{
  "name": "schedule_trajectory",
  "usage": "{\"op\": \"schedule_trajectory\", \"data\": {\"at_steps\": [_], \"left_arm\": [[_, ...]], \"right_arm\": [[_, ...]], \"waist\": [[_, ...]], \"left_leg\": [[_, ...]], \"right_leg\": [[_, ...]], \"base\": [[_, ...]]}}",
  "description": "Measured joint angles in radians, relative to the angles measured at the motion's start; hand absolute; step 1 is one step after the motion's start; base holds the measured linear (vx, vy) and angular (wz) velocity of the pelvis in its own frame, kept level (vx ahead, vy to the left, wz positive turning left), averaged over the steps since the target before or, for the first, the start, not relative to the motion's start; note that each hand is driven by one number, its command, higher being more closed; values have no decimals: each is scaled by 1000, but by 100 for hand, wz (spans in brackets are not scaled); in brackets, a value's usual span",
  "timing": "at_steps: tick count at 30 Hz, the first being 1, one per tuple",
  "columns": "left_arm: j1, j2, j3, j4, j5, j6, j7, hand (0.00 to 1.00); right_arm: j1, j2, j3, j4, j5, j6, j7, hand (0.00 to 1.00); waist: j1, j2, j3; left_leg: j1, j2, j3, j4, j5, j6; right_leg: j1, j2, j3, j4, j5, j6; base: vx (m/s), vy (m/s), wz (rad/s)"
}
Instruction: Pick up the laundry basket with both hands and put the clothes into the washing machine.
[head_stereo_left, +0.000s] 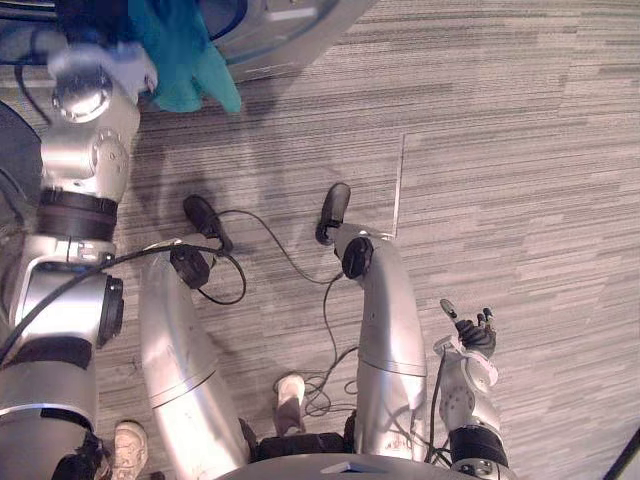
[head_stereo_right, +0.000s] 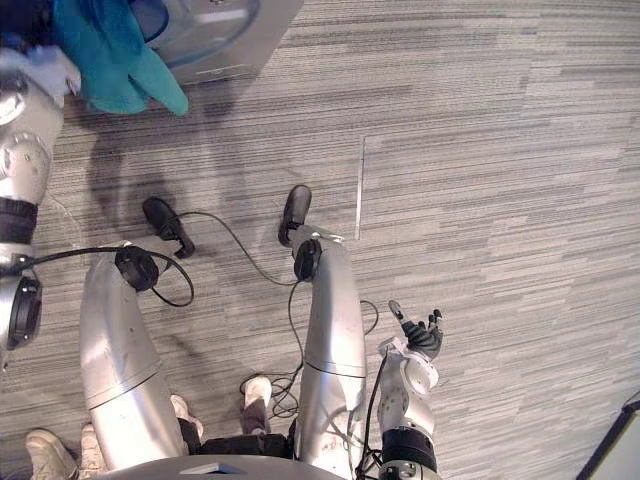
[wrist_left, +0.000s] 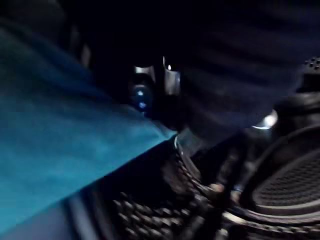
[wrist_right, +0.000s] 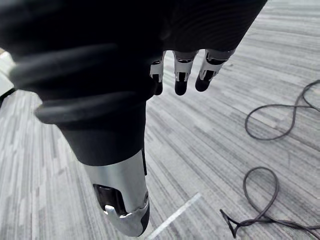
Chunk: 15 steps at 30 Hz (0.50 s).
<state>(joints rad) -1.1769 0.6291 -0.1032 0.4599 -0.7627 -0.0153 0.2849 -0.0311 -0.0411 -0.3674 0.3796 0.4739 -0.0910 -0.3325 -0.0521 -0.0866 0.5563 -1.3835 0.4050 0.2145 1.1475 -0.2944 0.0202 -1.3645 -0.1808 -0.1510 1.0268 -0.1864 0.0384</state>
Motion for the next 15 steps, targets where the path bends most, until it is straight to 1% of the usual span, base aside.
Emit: {"op": "schedule_trajectory", "data": {"at_steps": [1, 3, 4, 6, 7, 8, 9, 10, 11, 13, 14, 15], "left_arm": [[-31, 0, -1, 2, -56, -19, 8, 100], [-82, -2, -8, 20, -109, -34, 17, 100], [-145, -2, -14, 51, -145, -39, 29, 100], [-190, -2, -12, 65, -193, -52, 50, 100], [-212, -4, -11, 63, -243, -77, 69, 100], [-225, -5, -1, 51, -295, -113, 96, 100], [-227, -5, 14, 37, -315, -127, 108, 100], [-227, -6, 48, 7, -336, -177, 142, 100], [-227, -5, 88, -19, -336, -217, 175, 100], [-224, -1, 140, -29, -335, -255, 213, 100], [-224, -1, 154, -29, -335, -266, 222, 100], [-225, -1, 177, -29, -334, -288, 261, 100]], "right_arm": [[1, 2, 1, -6, 0, 6, 4, 0], [6, 3, 1, -12, 0, 7, 5, 0], [12, 3, 1, -11, 0, 7, 5, 0], [16, 3, 1, -11, 2, 7, 4, 0], [17, 3, 1, -11, 3, 7, 3, 0], [17, 4, 1, -11, 5, 6, 3, 0], [17, 4, 1, -11, 7, 6, 2, 0], [17, 4, 1, -11, 7, 1, -2, 0], [20, 3, 1, -11, 6, -5, -7, 0], [29, 3, 0, -10, 6, -15, -9, 0], [31, 3, 0, -9, 6, -15, -11, 0], [33, 3, 0, -8, 6, -15, -18, 0]], "waist": [[-6, 0, 0], [-10, 0, 0], [-12, 0, 0], [-14, 0, 0], [-14, 0, 0], [-15, 0, 0], [-17, 0, 0], [-22, 0, 0], [-23, 0, 0], [-23, 0, 0], [-24, 0, 0], [-23, 0, 0]], "left_leg": [[0, 5, 0, 17, -8, 4], [1, 5, -1, 26, -12, 6], [1, 5, -1, 26, -13, 7], [2, 5, -2, 31, -14, 7], [4, 6, -5, 37, -18, 5], [5, 8, -6, 41, -21, 3], [6, 9, -6, 42, -23, -2], [6, 14, -6, 43, -24, -4], [7, 23, -5, 46, -24, -4], [8, 33, -1, 47, -25, -5], [8, 36, -1, 48, -25, -5], [8, 44, 1, 50, -26, -5]], "right_leg": [[-1, -2, 1, 15, -5, 0], [0, -3, 0, 26, -9, 2], [0, -4, 0, 31, -10, 3], [0, -5, 0, 35, -14, 2], [1, -5, 1, 43, -18, 1], [2, -4, 1, 46, -22, -2], [2, -3, 2, 46, -21, -2], [2, 2, 3, 44, -21, -2], [2, 10, 4, 40, -20, -4], [0, 18, 5, 33, -14, -8], [0, 22, 6, 31, -12, -9], [0, 29, 6, 26, -7, -9]], "base": [[0, 41, -9], [-15, 36, -2], [-48, 26, 4], [-69, 9, 5], [-99, 0, 1], [-106, -1, -1], [-110, -2, -5], [-131, -7, -12], [-127, -6, -16], [-86, -3, -16], [-83, -5, -17], [-94, -5, -17]]}}
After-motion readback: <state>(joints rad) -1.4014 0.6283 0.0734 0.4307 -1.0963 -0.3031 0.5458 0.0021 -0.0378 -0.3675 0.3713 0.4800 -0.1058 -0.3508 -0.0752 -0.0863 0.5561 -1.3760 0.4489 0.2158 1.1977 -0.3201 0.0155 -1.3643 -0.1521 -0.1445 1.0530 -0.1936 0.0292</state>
